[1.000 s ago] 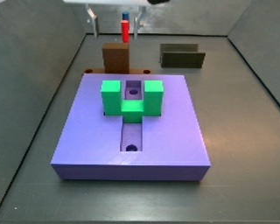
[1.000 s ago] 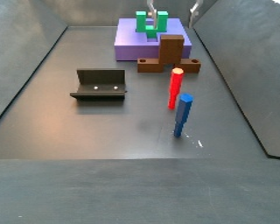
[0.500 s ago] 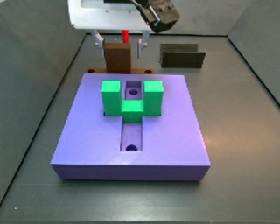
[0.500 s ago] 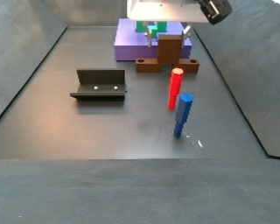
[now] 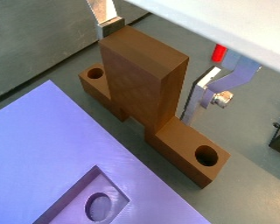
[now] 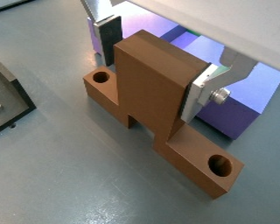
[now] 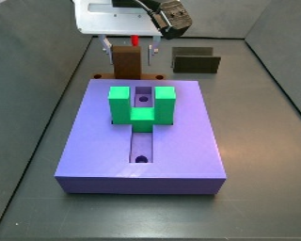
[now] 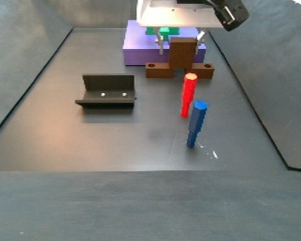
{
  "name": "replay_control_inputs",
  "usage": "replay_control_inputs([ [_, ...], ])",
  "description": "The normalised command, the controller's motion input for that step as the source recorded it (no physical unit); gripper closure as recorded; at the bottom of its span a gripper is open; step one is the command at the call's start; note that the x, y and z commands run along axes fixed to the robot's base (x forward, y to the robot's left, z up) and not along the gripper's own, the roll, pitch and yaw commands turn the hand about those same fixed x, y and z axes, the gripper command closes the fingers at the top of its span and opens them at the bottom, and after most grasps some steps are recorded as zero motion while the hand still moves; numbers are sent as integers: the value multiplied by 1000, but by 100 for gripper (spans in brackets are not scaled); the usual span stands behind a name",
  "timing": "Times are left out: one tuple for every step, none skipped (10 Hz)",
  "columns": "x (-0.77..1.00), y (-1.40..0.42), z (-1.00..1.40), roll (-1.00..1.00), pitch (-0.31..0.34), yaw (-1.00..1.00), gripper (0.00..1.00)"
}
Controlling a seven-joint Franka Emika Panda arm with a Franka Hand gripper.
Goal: Pick up the brown object. Move up. Move to above the board. Insert the brown object.
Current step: Pick up the brown object.
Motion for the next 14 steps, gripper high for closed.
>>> replay_control_inputs([
  [0, -11, 0, 33, 0, 0, 0],
  [-51, 0, 0, 19, 0, 0, 0],
  [-29, 0, 0, 0, 0, 0, 0],
  [0, 0, 0, 0, 0, 0, 0],
  [0, 0, 0, 0, 0, 0, 100],
  [0, 0, 0, 0, 0, 0, 100],
  [0, 0, 0, 0, 0, 0, 100],
  [0, 0, 0, 0, 0, 0, 100],
  [0, 0, 0, 0, 0, 0, 100],
  [0, 0, 0, 0, 0, 0, 100],
  [0, 0, 0, 0, 0, 0, 100],
  [0, 0, 0, 0, 0, 0, 100],
  [0, 0, 0, 0, 0, 0, 100],
  [0, 0, 0, 0, 0, 0, 100],
])
